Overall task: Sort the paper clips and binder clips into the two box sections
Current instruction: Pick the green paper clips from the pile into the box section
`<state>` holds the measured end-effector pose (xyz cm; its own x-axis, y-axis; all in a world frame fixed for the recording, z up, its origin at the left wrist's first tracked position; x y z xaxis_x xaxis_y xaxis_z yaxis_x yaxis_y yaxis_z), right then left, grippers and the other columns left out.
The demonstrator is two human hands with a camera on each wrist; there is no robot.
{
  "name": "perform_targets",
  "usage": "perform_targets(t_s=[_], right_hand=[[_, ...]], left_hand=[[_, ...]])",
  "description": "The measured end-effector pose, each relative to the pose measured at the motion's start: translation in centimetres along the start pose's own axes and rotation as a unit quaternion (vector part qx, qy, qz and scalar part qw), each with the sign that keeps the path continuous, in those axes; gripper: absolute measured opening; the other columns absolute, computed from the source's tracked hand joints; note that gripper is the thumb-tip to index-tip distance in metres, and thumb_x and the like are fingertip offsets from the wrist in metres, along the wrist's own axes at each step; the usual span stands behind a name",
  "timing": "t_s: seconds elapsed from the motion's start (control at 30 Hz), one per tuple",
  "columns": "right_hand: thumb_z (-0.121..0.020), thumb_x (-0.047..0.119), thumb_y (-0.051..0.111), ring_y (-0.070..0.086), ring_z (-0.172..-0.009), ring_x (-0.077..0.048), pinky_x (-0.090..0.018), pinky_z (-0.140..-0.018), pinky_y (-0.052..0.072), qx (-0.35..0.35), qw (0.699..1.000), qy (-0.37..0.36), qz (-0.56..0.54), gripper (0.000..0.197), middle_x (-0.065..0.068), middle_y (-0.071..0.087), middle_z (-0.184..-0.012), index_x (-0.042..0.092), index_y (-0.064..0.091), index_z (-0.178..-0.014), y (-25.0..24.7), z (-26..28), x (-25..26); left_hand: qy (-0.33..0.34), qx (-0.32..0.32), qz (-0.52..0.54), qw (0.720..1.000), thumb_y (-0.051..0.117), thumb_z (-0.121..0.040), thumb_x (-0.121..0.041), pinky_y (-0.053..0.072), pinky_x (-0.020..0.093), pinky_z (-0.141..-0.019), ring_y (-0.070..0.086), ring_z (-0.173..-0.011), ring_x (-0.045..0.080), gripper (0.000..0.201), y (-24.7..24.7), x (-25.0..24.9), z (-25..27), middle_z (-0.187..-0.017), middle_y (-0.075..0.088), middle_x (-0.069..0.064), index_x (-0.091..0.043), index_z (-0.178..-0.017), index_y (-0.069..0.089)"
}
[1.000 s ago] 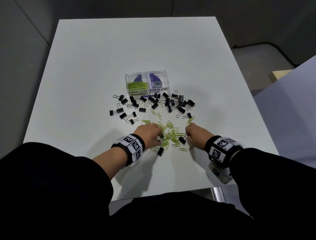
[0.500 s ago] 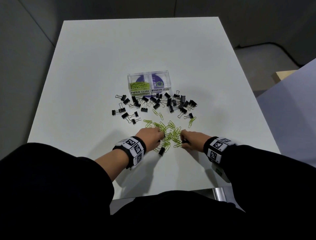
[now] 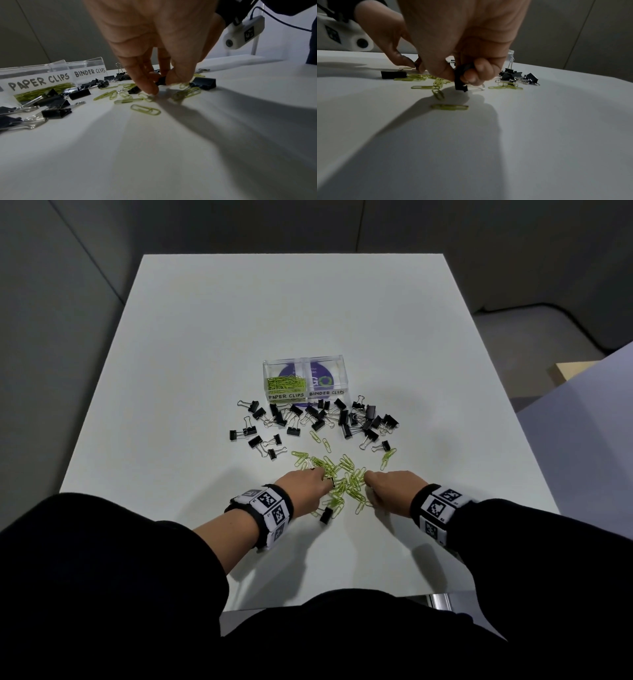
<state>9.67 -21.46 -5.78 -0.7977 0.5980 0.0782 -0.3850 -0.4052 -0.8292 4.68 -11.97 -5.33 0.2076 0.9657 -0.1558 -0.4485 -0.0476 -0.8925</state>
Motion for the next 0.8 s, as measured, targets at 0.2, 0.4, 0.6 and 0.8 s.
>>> perform_targets(t_s=[0.2, 0.4, 0.6, 0.8], right_hand=[[-0.096, 0.021, 0.038, 0.048, -0.060, -0.014, -0.020, -0.055, 0.041, -0.076, 0.997, 0.001, -0.031, 0.025, 0.004, 0.051, -0.073, 0.011, 0.041, -0.119, -5.0, -1.1, -0.9], [-0.096, 0.017, 0.039, 0.050, -0.072, -0.022, -0.025, -0.057, 0.037, -0.115, 0.991, 0.038, -0.055, 0.021, -0.008, 0.059, -0.090, 0.008, 0.048, -0.111, -9.7, -6.9, -2.6], [-0.097, 0.014, 0.037, 0.059, -0.095, -0.032, -0.037, -0.077, 0.049, -0.102, 0.993, 0.036, -0.041, 0.026, -0.016, 0.057, -0.113, 0.008, 0.048, -0.119, -9.9, -11.7, -2.5], [-0.092, 0.024, 0.051, 0.059, -0.097, -0.029, -0.036, -0.070, 0.052, -0.177, 0.984, 0.018, -0.002, 0.040, -0.012, 0.043, -0.132, 0.013, 0.042, -0.130, -10.2, -9.3, -0.9]], left_hand=[[-0.006, -0.092, 0.079, 0.993, 0.041, -0.096, -0.012, 0.046, 0.022, -0.073, 0.059, -0.093, 0.022, 0.027, -4.2, 2.5, 0.3, -0.116, 0.053, 0.007, -0.009, -0.118, 0.055], [-0.090, -0.159, 0.080, 0.980, 0.048, -0.095, -0.012, 0.048, 0.023, -0.081, 0.060, -0.097, 0.020, 0.027, -7.9, 9.5, -2.3, -0.121, 0.056, 0.005, -0.014, -0.120, 0.057], [-0.133, -0.152, 0.109, 0.973, 0.050, -0.093, -0.008, 0.054, 0.035, -0.087, 0.060, -0.101, 0.026, 0.031, -7.5, 12.9, -4.1, -0.123, 0.055, 0.006, -0.015, -0.121, 0.058], [-0.082, -0.149, 0.066, 0.983, 0.050, -0.094, -0.024, 0.042, 0.021, -0.073, 0.057, -0.105, 0.017, 0.028, -6.2, 10.6, -2.3, -0.123, 0.054, 0.000, -0.019, -0.121, 0.056]])
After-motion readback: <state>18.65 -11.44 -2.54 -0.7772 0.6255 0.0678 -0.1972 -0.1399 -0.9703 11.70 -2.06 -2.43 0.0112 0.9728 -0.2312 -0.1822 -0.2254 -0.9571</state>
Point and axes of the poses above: each hand's wrist, its own z-axis away from the middle knuckle, its own y-axis out of the palm, x = y × z, the point moved 9 cm from there along -z, towards the middle knuckle
